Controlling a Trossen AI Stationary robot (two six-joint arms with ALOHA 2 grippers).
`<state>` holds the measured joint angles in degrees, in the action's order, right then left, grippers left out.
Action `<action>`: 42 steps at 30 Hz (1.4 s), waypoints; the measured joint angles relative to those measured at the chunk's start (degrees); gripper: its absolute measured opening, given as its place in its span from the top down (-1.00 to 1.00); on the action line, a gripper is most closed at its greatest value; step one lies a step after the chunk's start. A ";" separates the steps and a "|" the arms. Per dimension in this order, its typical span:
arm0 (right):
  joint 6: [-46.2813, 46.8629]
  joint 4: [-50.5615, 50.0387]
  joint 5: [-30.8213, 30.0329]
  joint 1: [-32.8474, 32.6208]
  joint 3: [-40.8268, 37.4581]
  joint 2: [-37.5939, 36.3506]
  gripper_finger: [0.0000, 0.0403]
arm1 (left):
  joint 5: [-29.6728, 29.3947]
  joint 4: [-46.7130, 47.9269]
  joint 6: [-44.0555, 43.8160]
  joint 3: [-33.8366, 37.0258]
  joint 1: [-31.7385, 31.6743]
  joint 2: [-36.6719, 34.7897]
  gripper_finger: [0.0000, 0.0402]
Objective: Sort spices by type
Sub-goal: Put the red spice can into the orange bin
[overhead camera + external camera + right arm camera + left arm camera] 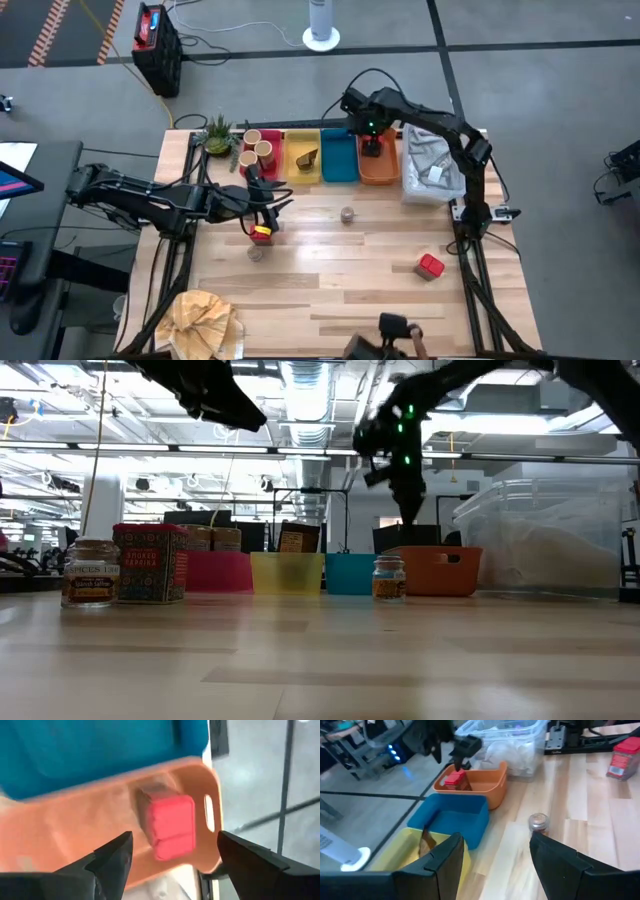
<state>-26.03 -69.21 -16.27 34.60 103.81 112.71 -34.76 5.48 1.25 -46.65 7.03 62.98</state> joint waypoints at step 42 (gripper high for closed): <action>77.02 -7.22 16.43 -60.03 -42.42 -31.37 -0.97 | -0.37 -6.28 15.64 0.00 -1.18 0.00 -0.08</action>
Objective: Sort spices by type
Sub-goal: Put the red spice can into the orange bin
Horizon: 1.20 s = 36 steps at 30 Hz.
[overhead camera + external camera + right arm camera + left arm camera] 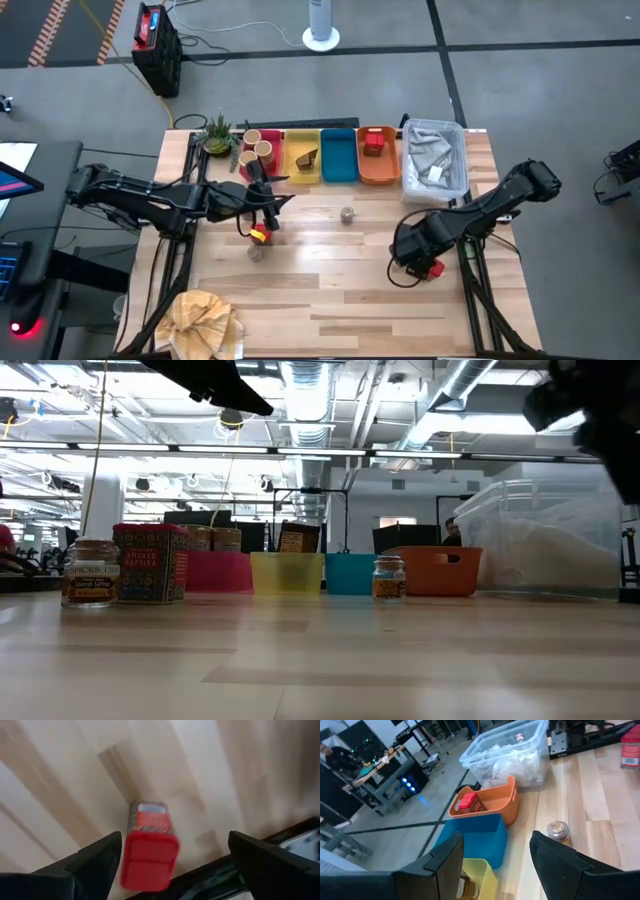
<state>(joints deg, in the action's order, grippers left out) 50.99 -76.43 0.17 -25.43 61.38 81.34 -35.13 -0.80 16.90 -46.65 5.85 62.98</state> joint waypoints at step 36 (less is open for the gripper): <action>9.19 18.88 8.92 -4.92 -18.80 -7.13 -0.32 | 1.60 2.09 -3.21 -0.55 -3.28 -0.03 -0.08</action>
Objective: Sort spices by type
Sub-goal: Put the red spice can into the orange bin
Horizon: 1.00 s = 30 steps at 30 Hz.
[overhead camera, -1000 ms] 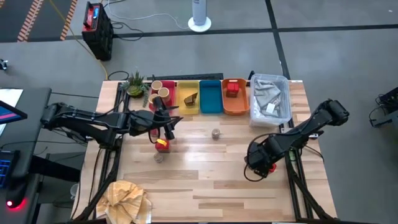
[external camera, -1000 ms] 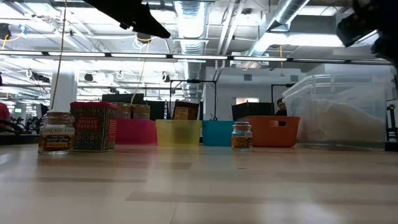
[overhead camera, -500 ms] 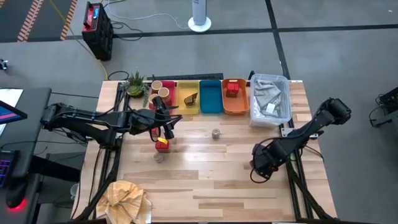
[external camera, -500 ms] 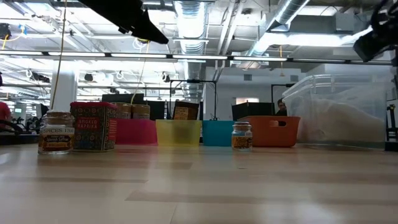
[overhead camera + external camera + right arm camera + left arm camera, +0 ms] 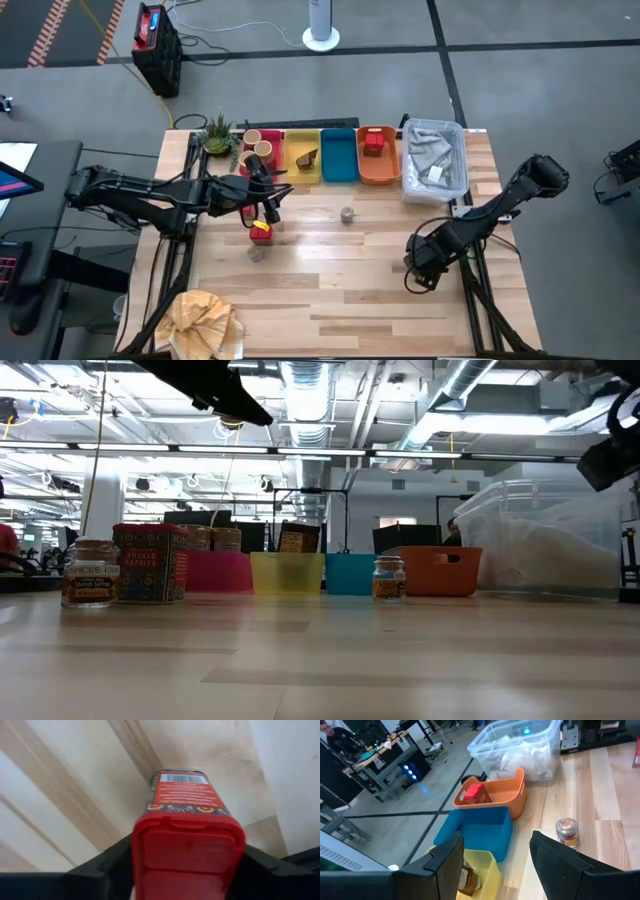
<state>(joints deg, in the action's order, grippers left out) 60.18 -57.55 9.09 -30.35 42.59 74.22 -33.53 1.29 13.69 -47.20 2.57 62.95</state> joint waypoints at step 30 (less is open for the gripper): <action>-67.72 -23.83 -28.04 37.18 46.69 25.38 -0.20 | -0.06 -0.57 -1.13 0.21 -0.02 -0.01 -0.08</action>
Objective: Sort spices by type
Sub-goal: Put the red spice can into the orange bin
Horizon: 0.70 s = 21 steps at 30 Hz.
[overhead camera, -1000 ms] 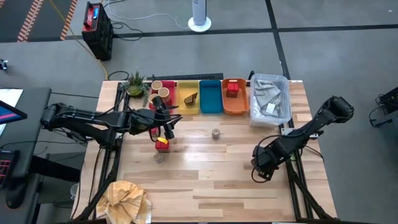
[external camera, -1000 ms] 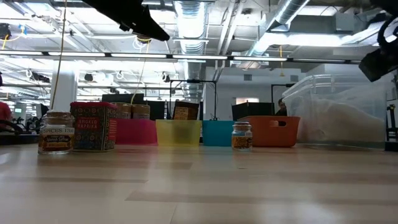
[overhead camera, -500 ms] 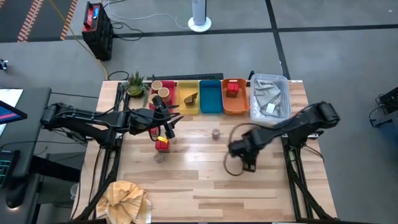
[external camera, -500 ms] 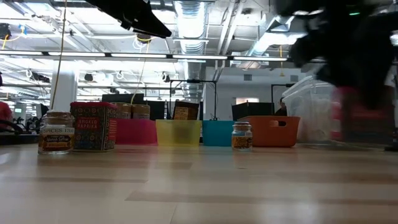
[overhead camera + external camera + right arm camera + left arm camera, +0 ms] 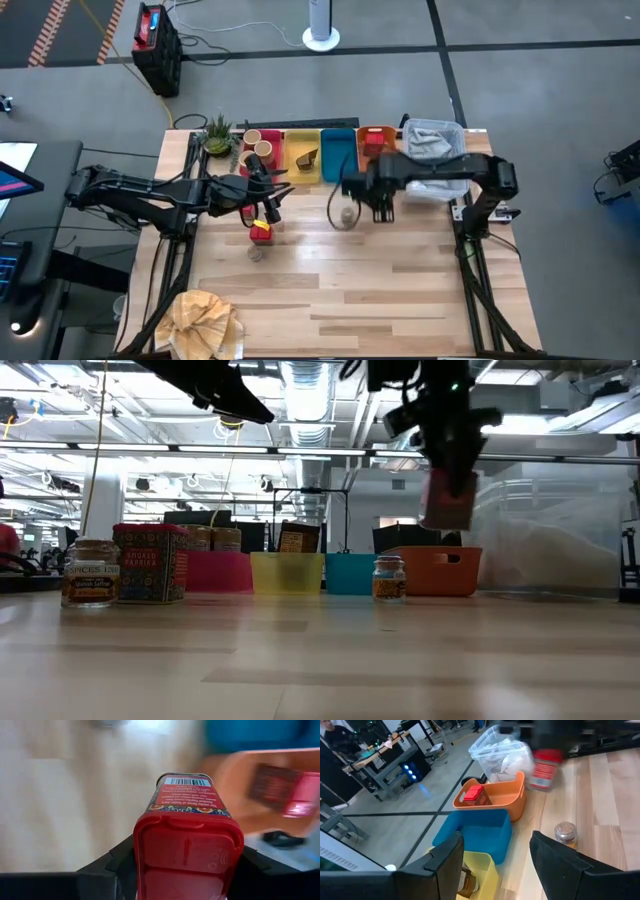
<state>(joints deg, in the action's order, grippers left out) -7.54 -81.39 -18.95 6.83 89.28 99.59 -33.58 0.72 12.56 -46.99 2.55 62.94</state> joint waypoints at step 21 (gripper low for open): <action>-19.94 17.15 4.29 23.45 -3.68 2.80 -0.21 | -0.01 1.99 -0.66 0.12 0.00 0.00 -0.08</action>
<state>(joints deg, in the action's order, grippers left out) -27.48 -64.24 -14.66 30.28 85.60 102.39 -33.59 2.71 11.90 -46.87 2.55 62.94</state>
